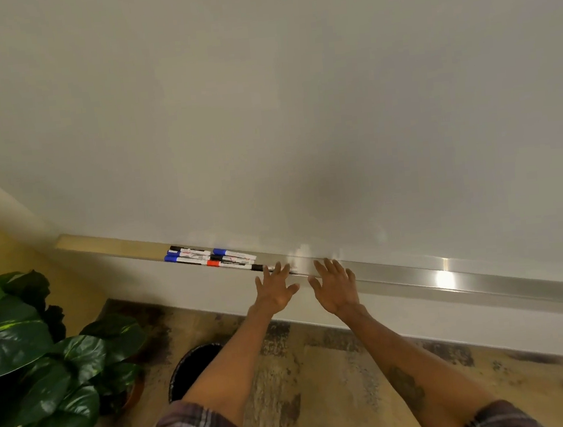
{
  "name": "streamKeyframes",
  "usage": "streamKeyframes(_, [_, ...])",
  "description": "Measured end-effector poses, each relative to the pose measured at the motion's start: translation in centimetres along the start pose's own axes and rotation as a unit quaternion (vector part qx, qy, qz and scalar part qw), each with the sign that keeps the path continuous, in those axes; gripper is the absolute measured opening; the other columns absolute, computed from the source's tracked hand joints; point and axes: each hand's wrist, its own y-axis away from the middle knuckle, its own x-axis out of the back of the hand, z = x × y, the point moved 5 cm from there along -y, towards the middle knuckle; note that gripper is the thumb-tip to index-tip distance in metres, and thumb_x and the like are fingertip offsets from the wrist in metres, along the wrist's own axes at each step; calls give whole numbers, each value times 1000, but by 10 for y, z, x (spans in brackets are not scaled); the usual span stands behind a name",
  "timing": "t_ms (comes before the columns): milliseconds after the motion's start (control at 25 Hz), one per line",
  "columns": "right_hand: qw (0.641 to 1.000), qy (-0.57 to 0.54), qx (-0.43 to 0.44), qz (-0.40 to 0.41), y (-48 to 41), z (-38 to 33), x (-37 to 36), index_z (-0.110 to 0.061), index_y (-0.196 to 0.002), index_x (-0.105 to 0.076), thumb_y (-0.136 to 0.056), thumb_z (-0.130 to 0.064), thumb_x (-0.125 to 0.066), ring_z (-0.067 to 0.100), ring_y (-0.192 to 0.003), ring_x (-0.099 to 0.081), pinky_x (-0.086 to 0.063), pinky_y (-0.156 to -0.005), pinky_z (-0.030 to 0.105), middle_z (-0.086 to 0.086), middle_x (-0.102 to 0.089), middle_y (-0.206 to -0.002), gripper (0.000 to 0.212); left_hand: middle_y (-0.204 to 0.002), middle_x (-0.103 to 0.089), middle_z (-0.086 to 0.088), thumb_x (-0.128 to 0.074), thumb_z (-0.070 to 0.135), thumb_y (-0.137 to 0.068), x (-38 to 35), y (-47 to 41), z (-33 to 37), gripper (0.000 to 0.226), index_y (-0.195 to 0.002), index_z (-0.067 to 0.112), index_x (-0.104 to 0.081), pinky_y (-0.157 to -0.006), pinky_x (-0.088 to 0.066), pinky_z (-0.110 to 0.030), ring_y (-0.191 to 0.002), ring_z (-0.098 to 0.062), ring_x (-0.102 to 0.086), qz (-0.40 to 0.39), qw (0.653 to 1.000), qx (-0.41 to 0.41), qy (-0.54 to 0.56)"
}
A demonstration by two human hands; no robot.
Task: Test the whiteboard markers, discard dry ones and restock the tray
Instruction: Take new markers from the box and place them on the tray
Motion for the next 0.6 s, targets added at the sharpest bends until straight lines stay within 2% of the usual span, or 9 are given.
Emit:
streamKeyframes(120, [1000,1,-21,-3,30,32,14,-26,-156,-16,-103,-53,-20,23,-153,-5,-5,-122,49,2,-10,-165,59,-166,6,-3,-28,53,-103,-15,11,36,64,-158,24,-11,-116,12,-58,-150,-33,17,-6,996,-34,-83])
streamKeyframes(240, [999,-11,-46,1,59,72,29,-27,-156,-12,-103,-55,-18,24,-153,-4,-5,-122,50,2,-8,-165,61,-166,9,-3,-26,55,-103,-36,22,76,66,-158,24,-9,-115,14,-60,-150,-33,20,-13,993,-57,-106])
streamKeyframes(600, [990,-47,-111,75,169,219,93,-24,-154,-20,-103,-53,-21,26,-150,-16,-13,-120,48,3,-21,-163,59,-166,-4,-5,-41,36,-105,-115,76,239,61,-158,20,-17,-121,0,-51,-153,-32,6,-11,988,-141,-63])
